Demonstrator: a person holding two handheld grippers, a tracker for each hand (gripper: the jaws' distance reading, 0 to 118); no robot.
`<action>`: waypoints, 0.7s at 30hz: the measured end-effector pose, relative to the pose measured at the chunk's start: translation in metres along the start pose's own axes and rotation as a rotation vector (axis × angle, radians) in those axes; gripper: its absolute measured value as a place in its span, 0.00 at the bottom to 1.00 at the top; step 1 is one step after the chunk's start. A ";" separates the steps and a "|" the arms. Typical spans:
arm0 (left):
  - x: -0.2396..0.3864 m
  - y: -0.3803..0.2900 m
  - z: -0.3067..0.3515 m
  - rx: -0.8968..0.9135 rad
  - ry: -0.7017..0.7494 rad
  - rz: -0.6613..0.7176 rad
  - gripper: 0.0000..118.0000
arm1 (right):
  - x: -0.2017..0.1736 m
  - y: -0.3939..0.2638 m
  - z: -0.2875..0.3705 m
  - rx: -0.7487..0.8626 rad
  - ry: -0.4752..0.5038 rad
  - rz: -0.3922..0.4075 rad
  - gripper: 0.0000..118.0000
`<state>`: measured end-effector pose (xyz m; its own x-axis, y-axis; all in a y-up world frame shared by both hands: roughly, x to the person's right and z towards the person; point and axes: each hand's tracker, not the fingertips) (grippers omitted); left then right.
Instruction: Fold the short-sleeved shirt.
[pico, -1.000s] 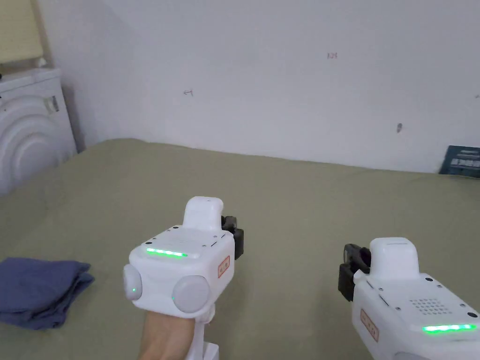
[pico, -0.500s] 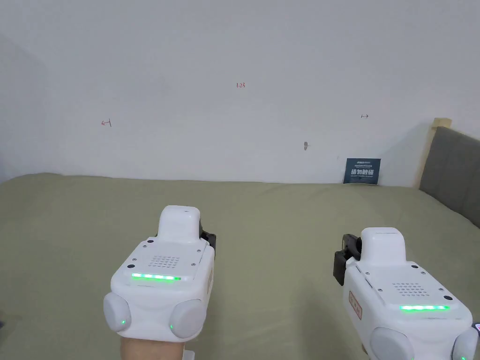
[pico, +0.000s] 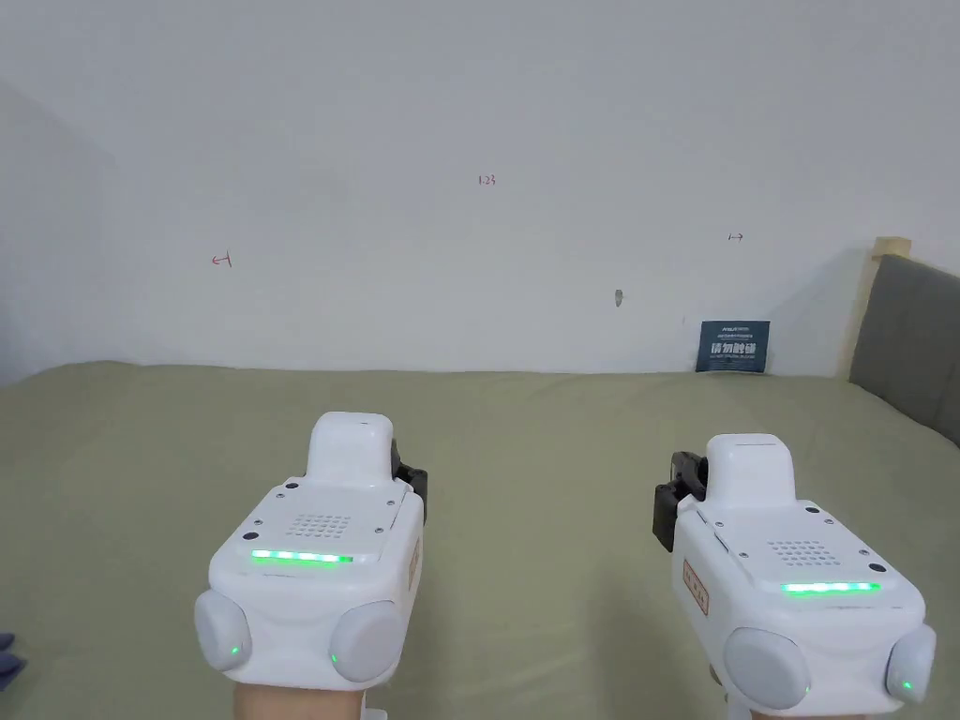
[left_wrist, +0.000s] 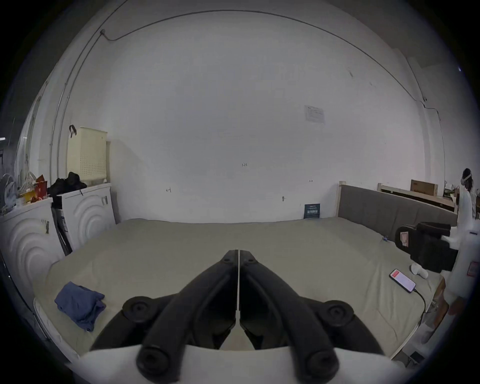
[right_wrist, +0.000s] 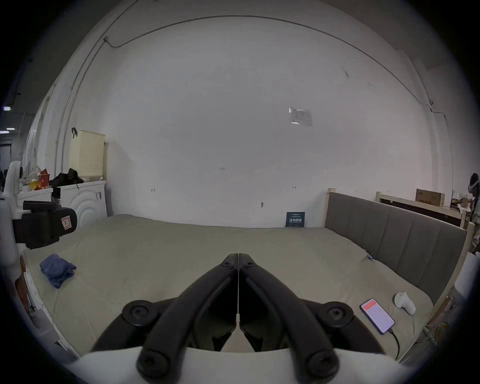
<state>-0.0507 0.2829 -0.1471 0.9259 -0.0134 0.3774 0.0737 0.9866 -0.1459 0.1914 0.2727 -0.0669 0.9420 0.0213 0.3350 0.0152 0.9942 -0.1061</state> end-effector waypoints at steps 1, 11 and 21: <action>-0.001 -0.001 -0.001 0.000 0.002 -0.005 0.03 | -0.001 0.001 -0.001 0.001 0.000 0.003 0.01; 0.001 -0.003 -0.011 -0.007 0.046 -0.006 1.00 | -0.008 -0.008 0.007 0.030 0.013 0.004 1.00; -0.008 0.001 0.000 0.020 0.043 0.014 1.00 | -0.008 0.011 0.004 0.022 0.036 -0.032 1.00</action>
<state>-0.0584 0.2844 -0.1506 0.9419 -0.0065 0.3359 0.0541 0.9897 -0.1324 0.1827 0.2840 -0.0676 0.9526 -0.0140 0.3041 0.0386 0.9964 -0.0749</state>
